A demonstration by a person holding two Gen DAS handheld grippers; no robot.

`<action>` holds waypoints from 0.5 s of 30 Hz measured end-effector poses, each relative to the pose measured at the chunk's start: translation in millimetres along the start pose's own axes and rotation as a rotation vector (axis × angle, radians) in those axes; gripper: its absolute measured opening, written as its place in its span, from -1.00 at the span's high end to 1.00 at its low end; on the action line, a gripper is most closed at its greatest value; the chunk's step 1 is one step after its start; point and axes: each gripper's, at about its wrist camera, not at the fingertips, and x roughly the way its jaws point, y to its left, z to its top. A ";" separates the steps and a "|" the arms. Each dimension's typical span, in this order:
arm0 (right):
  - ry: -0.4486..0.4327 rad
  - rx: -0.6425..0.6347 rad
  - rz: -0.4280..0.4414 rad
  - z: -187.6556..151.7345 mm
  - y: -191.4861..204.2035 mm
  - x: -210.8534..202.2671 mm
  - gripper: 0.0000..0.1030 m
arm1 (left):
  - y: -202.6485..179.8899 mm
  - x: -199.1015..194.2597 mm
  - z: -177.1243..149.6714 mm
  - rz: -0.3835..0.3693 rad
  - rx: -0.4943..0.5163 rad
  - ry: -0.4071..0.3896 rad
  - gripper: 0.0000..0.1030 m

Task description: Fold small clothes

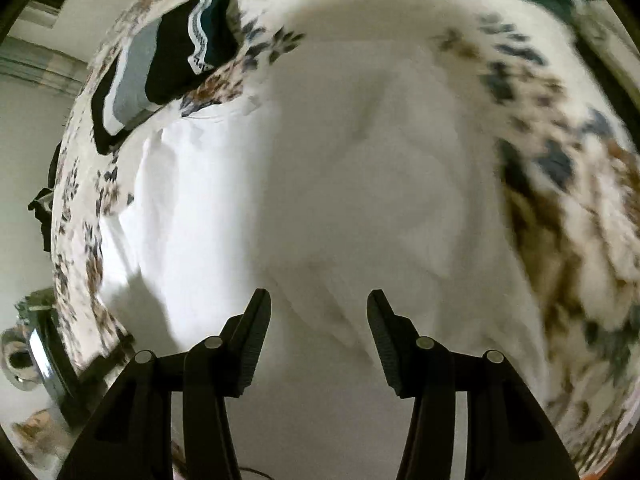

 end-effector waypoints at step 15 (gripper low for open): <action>0.057 0.178 0.221 91.4 69.1 46.4 0.20 | 22.0 0.9 -0.1 -0.018 -0.075 -0.022 -1.00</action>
